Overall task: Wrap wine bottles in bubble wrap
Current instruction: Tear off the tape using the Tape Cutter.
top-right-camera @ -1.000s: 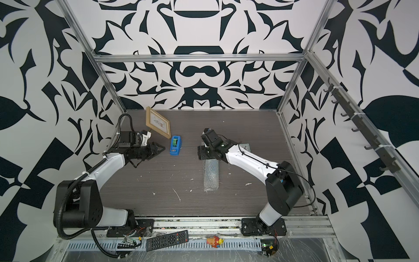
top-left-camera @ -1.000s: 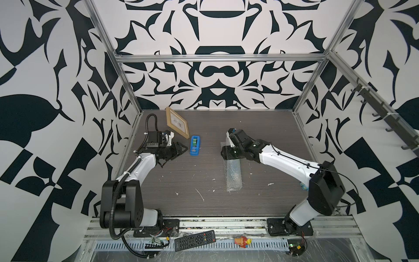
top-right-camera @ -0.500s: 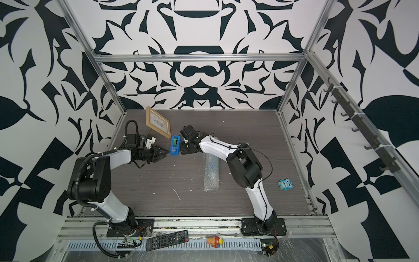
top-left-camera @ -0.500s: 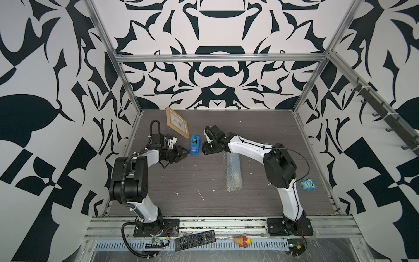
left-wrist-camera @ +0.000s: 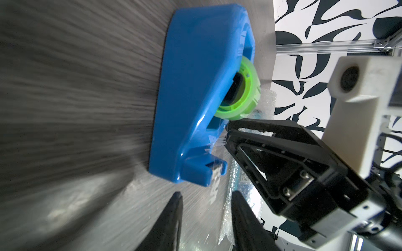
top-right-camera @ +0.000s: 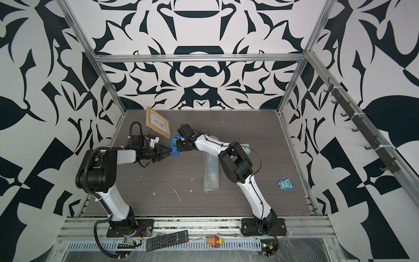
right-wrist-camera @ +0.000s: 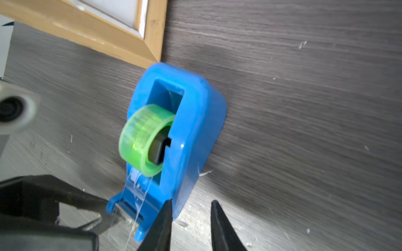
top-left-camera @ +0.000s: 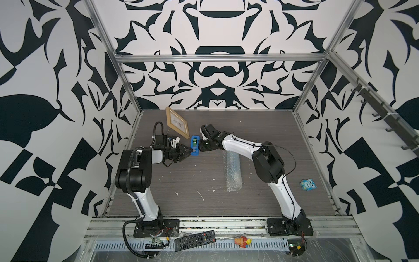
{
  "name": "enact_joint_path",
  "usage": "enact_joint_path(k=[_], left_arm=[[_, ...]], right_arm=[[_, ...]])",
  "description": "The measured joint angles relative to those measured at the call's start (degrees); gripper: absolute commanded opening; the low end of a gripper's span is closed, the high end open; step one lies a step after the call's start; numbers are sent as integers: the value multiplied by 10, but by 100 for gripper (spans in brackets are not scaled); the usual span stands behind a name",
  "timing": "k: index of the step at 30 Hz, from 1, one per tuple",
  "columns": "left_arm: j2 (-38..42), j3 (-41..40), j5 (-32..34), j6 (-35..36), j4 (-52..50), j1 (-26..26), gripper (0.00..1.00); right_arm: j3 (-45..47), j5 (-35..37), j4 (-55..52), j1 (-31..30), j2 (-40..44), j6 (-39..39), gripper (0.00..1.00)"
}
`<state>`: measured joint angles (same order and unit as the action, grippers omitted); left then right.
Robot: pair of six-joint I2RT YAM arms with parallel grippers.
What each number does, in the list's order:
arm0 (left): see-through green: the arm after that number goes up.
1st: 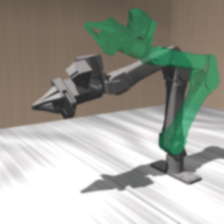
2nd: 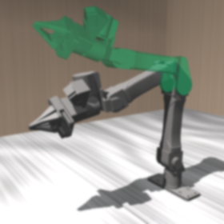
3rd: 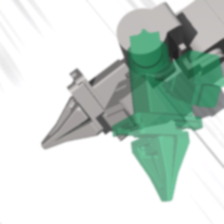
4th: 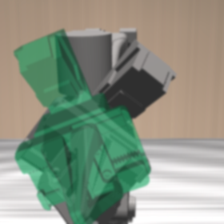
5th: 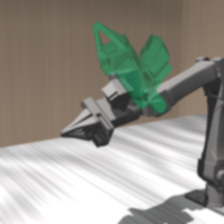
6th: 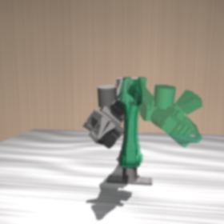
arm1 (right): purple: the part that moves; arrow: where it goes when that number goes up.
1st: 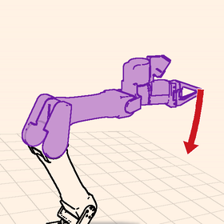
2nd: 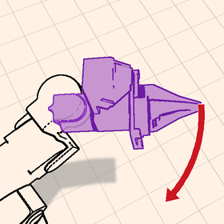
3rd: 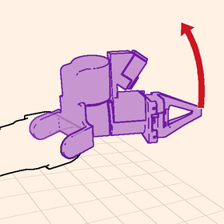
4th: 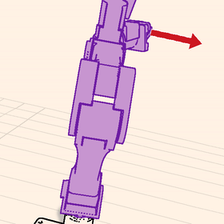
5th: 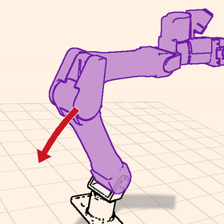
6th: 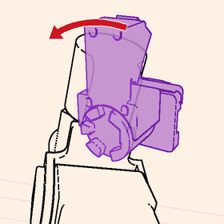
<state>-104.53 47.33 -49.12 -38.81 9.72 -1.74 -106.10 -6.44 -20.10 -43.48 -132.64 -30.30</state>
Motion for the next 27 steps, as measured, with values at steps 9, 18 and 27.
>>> enact_joint_path(k=[9, 18, 27], left_arm=[[-20, 0, -15, -37, 36, -9, 35], [-21, 1, -32, -69, 64, -12, 14], [-20, 0, -38, -67, 65, -12, 0]], right_arm=[[-11, -14, 14, 2, -13, -10, 31], [-12, -23, 25, 2, -19, -15, 31], [-7, -27, 41, 2, -21, -27, 27]])
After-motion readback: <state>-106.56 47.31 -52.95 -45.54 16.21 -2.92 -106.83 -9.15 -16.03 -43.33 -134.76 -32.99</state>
